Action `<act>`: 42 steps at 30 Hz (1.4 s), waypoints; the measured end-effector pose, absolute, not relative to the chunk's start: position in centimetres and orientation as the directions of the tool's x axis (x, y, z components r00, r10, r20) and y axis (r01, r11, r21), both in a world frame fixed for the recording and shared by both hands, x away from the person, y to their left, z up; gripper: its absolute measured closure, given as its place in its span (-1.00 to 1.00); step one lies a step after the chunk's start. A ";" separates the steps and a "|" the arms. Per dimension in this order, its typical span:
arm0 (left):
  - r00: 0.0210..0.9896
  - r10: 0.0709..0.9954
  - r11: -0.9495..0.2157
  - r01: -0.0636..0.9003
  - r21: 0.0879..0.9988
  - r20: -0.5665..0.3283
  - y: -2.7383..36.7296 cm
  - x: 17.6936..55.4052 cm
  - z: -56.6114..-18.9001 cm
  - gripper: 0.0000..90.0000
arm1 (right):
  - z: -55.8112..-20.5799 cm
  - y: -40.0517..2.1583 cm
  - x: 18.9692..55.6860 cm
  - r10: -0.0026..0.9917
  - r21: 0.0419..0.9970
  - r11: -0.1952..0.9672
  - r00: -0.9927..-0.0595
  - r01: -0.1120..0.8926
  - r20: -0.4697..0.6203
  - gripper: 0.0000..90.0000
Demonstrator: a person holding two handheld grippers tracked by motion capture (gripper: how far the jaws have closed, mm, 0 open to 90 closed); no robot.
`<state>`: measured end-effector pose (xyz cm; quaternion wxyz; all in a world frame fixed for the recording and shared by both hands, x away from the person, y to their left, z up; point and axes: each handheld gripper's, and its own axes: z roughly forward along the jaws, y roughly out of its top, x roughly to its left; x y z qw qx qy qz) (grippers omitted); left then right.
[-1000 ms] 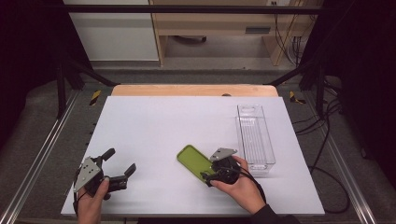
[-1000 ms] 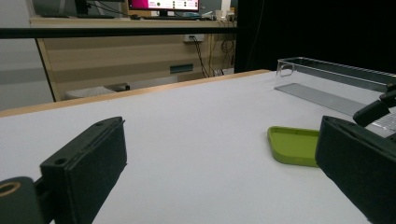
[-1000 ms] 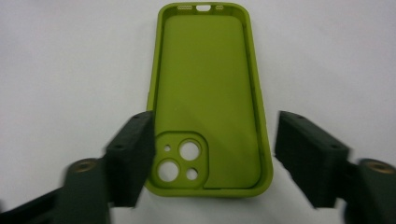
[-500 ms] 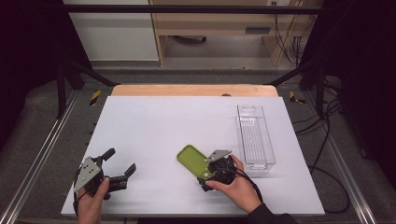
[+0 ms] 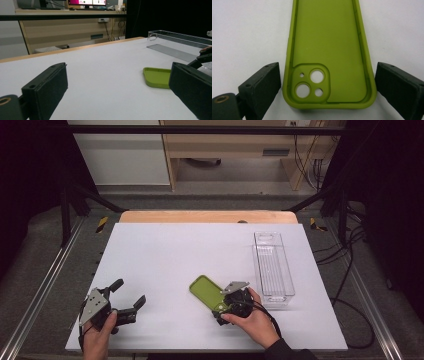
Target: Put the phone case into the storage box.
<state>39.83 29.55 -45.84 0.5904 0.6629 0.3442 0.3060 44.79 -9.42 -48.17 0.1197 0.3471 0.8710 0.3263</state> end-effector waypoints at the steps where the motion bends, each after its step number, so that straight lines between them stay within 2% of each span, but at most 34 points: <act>1: 0.576 0.817 -0.066 0.095 0.993 0.000 29.5 39.8 -45.8 -0.96 | -48.2 -9.4 44.8 0.683 0.655 0.543 -0.730 0.526 0.019 -0.83; 9: 0.577 0.817 -0.067 0.094 0.993 0.000 29.5 39.8 -45.8 -0.96 | -48.4 -9.6 44.6 0.683 0.662 0.546 -0.731 0.513 0.003 -0.74; 42: 0.583 0.812 -0.090 0.094 0.992 0.019 29.2 39.8 -45.8 -0.96 | -47.9 -9.9 44.5 0.666 0.678 0.549 -0.746 0.489 -0.001 -0.62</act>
